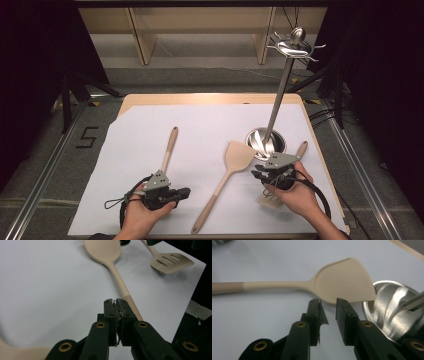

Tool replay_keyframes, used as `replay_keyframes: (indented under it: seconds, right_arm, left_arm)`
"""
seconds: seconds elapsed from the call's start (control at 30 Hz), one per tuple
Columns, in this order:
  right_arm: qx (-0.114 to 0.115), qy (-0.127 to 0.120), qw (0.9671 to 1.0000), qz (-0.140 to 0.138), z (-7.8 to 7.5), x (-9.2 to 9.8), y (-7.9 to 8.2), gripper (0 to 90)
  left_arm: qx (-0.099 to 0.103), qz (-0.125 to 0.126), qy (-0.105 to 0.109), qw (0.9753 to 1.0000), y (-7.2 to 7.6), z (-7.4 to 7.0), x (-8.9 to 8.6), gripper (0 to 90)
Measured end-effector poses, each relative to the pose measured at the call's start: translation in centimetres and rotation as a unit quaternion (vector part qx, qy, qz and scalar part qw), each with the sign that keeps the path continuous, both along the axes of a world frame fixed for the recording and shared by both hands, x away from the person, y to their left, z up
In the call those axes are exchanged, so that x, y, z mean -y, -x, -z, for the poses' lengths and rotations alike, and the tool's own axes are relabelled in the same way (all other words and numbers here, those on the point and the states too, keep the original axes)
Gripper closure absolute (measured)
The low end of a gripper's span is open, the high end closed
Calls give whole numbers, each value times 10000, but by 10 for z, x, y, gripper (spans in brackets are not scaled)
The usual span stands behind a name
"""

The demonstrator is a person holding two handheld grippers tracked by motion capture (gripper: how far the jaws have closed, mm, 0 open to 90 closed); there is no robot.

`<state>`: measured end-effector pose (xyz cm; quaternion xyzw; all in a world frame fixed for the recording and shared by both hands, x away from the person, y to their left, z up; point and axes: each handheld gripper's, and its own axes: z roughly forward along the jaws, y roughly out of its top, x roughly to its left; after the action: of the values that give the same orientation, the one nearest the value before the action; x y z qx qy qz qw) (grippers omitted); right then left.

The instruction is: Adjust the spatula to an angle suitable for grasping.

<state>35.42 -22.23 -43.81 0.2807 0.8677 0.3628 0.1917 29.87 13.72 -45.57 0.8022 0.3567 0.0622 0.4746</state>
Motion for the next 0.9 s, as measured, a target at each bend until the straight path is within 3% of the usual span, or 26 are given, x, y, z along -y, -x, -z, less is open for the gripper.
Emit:
replay_keyframes:
  seconds: [0.23,0.37,0.4,0.43,0.47,0.53,0.67,0.77,0.9]
  right_arm:
    - [93,-89,9998,174,-1,5,0,667]
    - [175,-56,9995,274,-2,8,2,655]
    - [187,-72,9993,317,-3,9,1,651]
    - [187,-72,9993,317,-3,9,1,651]
    - [183,-85,9992,344,-4,9,1,649]
    - [177,-98,9990,399,-6,9,1,646]
    - [216,-73,9988,423,-6,8,1,641]
    - [232,-31,9989,412,-7,9,1,637]
    - [217,-87,9986,467,-6,10,1,634]
  left_arm:
    - [-82,180,-83,9998,6,2,10,889]
    - [36,386,-228,9990,9,0,17,891]
    - [69,493,-356,9981,10,0,19,891]
    - [44,550,-332,9979,12,1,23,891]
    - [27,628,-449,9970,14,1,26,891]
    - [-65,867,-592,9944,18,2,33,892]
    - [-86,1297,-973,9867,24,2,50,891]
    - [-211,1489,-1171,9817,23,6,64,891]
    - [-182,1714,-1589,9721,18,10,76,891]
